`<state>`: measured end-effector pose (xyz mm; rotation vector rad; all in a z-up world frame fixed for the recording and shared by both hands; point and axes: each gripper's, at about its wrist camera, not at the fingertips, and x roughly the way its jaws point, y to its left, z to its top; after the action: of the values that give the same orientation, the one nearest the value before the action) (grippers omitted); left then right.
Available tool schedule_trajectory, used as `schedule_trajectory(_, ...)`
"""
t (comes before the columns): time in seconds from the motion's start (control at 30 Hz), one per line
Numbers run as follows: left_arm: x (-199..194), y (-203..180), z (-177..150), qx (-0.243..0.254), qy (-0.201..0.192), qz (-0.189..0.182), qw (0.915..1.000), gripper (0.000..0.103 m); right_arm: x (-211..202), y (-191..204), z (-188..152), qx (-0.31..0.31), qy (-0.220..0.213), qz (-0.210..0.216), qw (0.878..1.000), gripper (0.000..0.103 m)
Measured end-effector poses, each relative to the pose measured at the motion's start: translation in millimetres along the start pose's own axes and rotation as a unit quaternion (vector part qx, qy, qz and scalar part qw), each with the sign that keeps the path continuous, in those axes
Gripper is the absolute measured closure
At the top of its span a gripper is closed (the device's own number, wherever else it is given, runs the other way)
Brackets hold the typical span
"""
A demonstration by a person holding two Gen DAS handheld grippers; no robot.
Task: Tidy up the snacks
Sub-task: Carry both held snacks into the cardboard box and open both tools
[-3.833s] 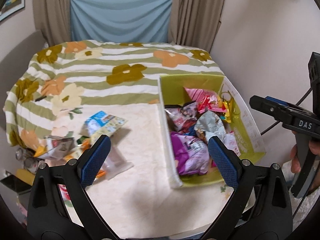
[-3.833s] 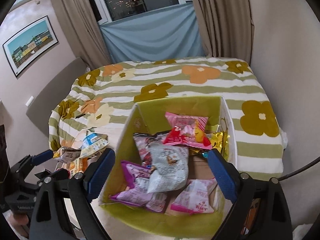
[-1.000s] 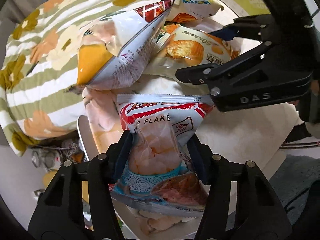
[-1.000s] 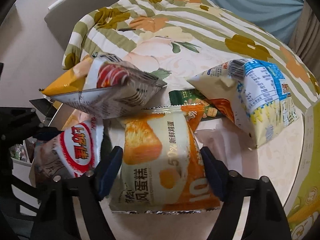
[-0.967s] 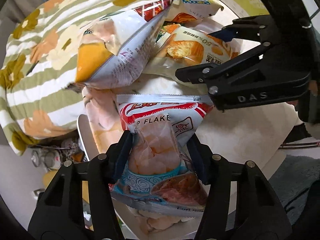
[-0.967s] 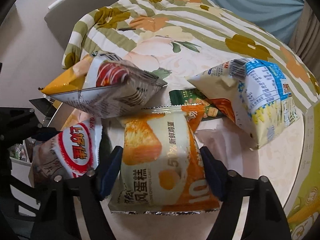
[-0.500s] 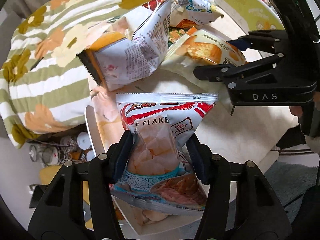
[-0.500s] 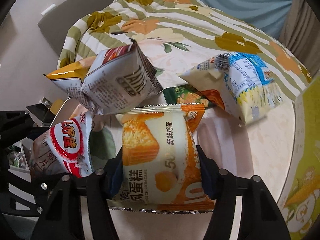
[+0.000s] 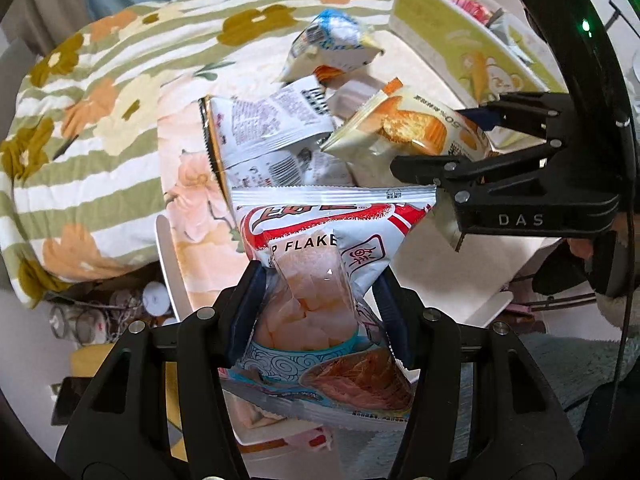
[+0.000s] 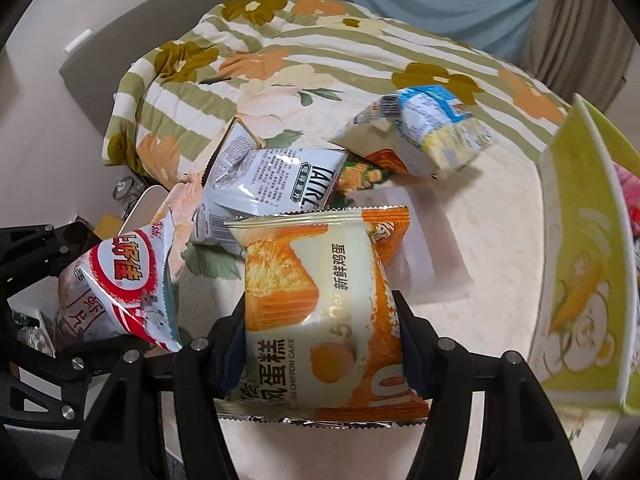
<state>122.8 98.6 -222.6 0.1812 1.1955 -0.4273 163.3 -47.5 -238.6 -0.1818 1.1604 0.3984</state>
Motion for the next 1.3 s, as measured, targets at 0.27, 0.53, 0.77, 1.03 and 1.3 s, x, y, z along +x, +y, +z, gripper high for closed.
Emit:
schedule_trajectory(0.27, -30, -18, 7, 0.023, -0.036, -0.015, 0.999, 0.051, -39, -7, -19, 0.04, -0.027, -0.02, 0.999, 0.044)
schedule_trajectory(0.53, -61, -51, 34, 0.063, -0.078, -0.04, 0.9941, 0.051, -94, -29, -34, 0.11, -0.065, -0.045, 0.991, 0.044)
schedule_trajectory(0.77, -74, -91, 68, 0.089, -0.102, -0.05, 0.9895, 0.051, -144, -67, -48, 0.15, -0.106, -0.067, 0.981, 0.044)
schedule_trajectory(1.03, -70, -167, 130, 0.078, -0.134, -0.062, 0.986, 0.051, -180, -141, -67, 0.174, -0.13, -0.07, 0.974, 0.044)
schedule_trajectory(1.3, -33, -239, 203, 0.027, -0.144, -0.079, 0.9861, 0.051, -204, -237, -79, 0.181, -0.141, -0.078, 0.97, 0.044)
